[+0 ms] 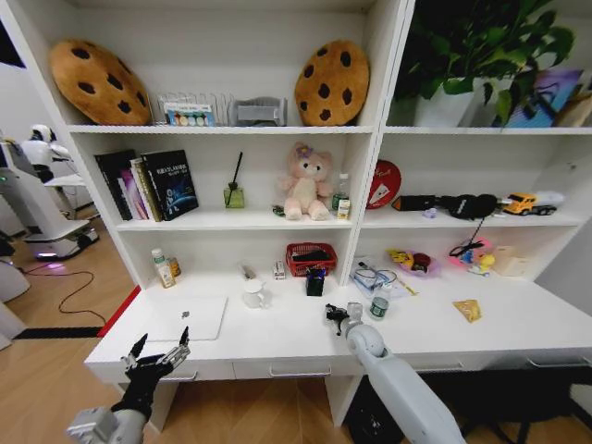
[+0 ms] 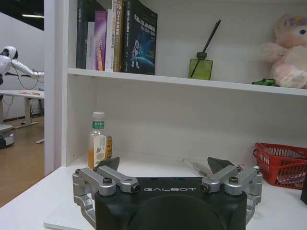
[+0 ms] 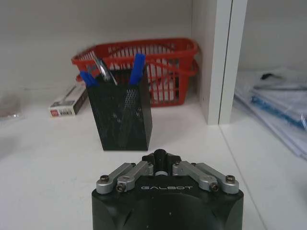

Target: Organize the objects on the table.

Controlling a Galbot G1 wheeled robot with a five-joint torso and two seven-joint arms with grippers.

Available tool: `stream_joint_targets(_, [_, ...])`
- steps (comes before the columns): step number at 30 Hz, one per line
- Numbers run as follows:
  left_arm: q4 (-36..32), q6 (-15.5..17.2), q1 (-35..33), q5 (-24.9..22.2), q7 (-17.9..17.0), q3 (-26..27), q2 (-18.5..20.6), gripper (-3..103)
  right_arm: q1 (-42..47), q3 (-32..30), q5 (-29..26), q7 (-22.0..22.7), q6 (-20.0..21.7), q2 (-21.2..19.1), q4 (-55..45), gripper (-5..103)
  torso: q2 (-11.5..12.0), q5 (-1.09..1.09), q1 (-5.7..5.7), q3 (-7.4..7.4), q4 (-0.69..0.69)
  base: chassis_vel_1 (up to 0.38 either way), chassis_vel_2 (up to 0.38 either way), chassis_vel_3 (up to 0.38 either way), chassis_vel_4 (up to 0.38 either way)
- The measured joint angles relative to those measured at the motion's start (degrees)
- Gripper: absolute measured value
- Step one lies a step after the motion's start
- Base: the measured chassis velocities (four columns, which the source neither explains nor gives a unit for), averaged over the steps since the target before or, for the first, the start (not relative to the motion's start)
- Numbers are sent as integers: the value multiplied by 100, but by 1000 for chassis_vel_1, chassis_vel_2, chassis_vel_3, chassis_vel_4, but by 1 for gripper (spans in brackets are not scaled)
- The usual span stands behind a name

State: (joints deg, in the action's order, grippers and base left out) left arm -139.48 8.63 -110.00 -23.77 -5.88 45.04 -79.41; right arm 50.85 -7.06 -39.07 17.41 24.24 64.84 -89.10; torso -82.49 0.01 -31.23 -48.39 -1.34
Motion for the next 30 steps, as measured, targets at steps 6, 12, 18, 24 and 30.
stream_joint_targets(6, [0, 0, 0, 0, 0, 0, 0, 100, -300, -42, 284, -192, -392, -149, -442, 12, 0, -1, 0, 0, -1, 0, 0, 0, 0])
stream_joint_targets(12, [0, 0, 0, 0, -1, 1, 0, 100, -1639, 175, 2023, -1303, -2353, 472, 1075, 12, 0, -2, 0, 0, 3, 0, 0, 0, 0])
stream_joint_targets(18, [0, 0, 0, 0, 2, 0, 0, 100, -2409, 181, 2940, -1884, -3715, 1315, 3200, 12, 0, -2, -1, -1, 2, 0, 0, 0, 0])
stream_joint_targets(24, [0, 1, 0, 0, 1, 0, 0, 100, -2803, -153, 3791, -2141, -4420, 1792, 4547, 12, 0, -2, 0, -1, -1, 0, 0, 0, 0])
stream_joint_targets(30, [0, 1, 0, 0, 0, 0, 0, 100, -2842, -269, 3853, -2149, -4398, 1926, 4852, 12, 0, -2, -1, 0, 0, 0, 0, 0, 0])
